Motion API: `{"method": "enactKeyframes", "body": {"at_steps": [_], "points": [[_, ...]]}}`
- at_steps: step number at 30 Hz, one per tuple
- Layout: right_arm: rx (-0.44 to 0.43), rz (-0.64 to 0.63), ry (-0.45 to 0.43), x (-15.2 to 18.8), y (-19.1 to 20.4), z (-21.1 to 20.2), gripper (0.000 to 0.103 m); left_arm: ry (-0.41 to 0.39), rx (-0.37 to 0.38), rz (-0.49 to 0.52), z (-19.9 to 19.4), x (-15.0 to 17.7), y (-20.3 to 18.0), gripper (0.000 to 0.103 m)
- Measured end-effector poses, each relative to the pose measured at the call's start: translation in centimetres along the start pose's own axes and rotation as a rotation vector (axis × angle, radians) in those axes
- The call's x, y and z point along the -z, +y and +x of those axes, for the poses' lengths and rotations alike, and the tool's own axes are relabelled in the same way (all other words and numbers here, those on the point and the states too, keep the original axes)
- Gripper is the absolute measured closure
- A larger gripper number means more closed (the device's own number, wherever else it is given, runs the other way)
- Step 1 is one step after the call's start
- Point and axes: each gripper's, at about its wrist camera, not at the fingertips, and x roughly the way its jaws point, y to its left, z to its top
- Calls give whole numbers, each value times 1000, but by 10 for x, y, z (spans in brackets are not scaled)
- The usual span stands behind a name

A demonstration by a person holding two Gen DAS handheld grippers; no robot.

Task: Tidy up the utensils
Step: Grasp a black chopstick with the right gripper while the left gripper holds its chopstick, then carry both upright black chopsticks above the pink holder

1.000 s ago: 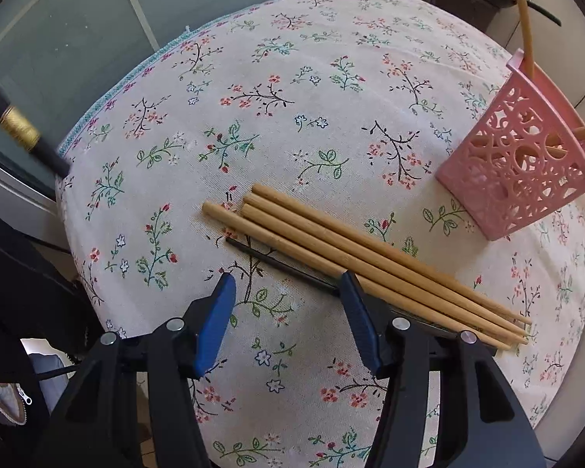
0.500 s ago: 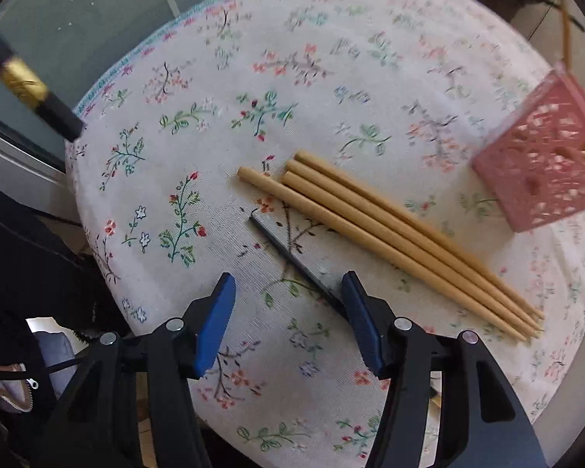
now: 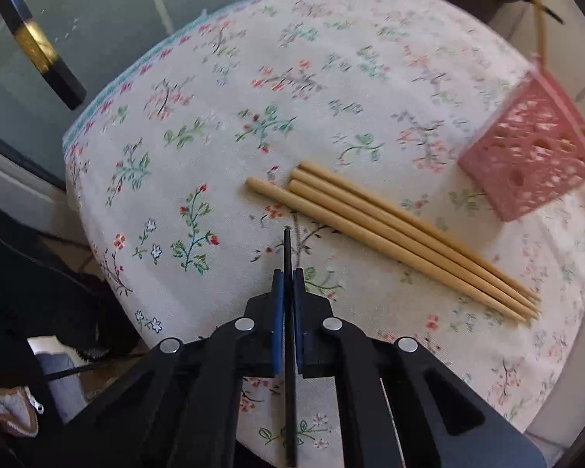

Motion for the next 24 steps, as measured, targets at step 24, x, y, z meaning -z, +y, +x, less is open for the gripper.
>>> {"method": "enactKeyframes", "body": {"at_steps": [24], "points": [[23, 577, -715, 63, -65, -291, 99, -134, 44, -94, 12, -70, -41, 100]]}}
